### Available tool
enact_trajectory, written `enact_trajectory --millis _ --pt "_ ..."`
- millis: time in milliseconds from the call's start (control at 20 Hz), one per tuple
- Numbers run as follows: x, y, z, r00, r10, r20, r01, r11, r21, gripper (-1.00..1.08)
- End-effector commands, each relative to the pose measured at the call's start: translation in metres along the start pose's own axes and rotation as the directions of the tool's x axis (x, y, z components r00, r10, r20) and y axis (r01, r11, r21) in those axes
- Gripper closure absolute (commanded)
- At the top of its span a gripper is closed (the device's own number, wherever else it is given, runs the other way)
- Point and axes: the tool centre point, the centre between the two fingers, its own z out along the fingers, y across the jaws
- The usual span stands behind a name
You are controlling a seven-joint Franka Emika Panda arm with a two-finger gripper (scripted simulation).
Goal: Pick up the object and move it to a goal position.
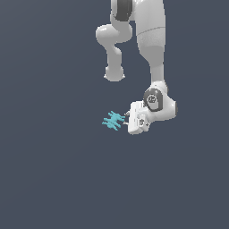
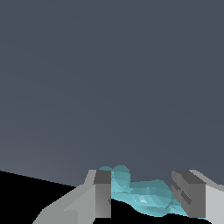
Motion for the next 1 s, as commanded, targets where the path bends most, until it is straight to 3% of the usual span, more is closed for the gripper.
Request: enact_trajectory --millis 0,950 --pt "-0.008 0.007 -0.009 1.000 0.000 0.000 0.000 1.000 0.001 1.08" --pt "-0.083 0.085 -0.103 1.000 -0.002 0.005 0.002 1.000 0.010 1.08"
